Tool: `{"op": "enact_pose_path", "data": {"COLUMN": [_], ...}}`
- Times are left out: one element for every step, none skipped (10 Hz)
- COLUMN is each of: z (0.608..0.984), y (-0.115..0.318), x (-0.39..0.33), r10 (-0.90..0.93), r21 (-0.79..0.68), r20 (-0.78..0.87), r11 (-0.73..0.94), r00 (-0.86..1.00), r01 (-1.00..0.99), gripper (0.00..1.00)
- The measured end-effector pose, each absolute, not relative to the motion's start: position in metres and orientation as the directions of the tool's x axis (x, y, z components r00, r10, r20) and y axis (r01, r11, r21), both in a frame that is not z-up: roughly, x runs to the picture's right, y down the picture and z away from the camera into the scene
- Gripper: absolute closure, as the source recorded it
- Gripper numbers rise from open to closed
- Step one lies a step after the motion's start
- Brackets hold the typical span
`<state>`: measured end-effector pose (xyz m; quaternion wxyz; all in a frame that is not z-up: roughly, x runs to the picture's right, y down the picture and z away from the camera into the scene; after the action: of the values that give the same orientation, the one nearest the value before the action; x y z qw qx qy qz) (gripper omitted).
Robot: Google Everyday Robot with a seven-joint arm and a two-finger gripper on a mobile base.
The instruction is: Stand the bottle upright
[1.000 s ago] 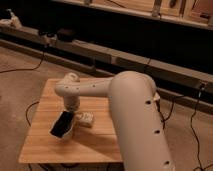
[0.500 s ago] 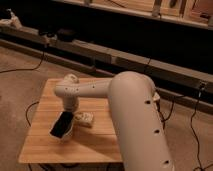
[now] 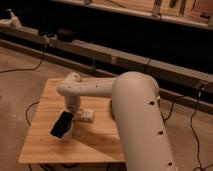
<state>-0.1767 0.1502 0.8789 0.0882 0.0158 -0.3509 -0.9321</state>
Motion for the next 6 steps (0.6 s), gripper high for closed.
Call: {"op": "enact_pose_path", "data": {"z": [0.879,0.879,0.878,0.875,0.871,0.860], "y": [0.150,0.149,0.144,0.140,0.133,0.115], "x": [-0.177,-0.177,-0.177,-0.176,-0.175,-0.168], "r10": [-0.179,-0.182,-0.193,-0.206,-0.224,-0.271], "r21": [0.657,0.656,0.652,0.649,0.644,0.632], "r20": [0.029,0.024,0.011,-0.001,-0.013,-0.038], "r11": [-0.738,-0.739,-0.743,-0.745,-0.747,-0.752], "r00": [-0.983,-0.983,-0.981,-0.979,-0.975,-0.962], "r01": [0.154,0.152,0.153,0.156,0.163,0.187], "gripper": [0.78,0.78,0.78,0.78,0.78,0.78]}}
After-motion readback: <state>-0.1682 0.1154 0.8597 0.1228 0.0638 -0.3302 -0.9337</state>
